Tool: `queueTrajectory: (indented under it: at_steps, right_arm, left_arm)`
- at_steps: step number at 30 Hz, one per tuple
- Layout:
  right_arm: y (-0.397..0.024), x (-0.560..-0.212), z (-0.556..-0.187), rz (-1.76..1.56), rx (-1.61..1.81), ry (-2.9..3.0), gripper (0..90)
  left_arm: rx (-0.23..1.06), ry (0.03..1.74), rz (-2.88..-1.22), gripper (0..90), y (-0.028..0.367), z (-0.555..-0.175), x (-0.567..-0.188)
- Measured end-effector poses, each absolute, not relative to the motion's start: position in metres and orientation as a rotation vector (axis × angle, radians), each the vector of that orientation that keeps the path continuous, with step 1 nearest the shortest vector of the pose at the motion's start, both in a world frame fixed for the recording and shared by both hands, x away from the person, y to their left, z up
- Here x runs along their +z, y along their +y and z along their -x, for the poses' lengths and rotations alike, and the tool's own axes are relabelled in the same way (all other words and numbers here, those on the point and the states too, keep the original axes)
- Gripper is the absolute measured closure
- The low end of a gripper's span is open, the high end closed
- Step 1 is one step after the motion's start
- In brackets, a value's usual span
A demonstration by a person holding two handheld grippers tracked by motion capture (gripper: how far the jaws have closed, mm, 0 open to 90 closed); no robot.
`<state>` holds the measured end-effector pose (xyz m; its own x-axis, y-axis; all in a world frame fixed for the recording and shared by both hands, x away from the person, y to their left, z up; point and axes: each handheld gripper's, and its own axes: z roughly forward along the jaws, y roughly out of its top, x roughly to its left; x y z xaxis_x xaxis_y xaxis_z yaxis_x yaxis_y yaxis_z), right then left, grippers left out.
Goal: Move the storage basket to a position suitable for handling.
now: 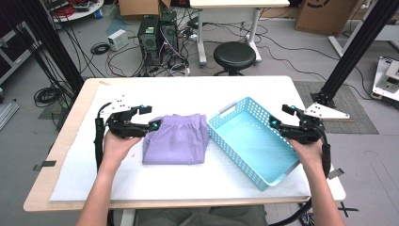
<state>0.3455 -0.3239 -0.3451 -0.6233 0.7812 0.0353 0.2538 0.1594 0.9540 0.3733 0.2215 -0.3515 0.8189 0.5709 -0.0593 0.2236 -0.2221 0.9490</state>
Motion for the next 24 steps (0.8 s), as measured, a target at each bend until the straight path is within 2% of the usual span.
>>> queueTrajectory:
  at_steps: [24]
  right_arm:
    - [-0.320, -0.347, -0.349, -0.969, 1.451, 1.965, 22.5]
  left_arm:
    - [0.378, 0.630, -1.834, 28.5, 0.230, -0.366, -0.353]
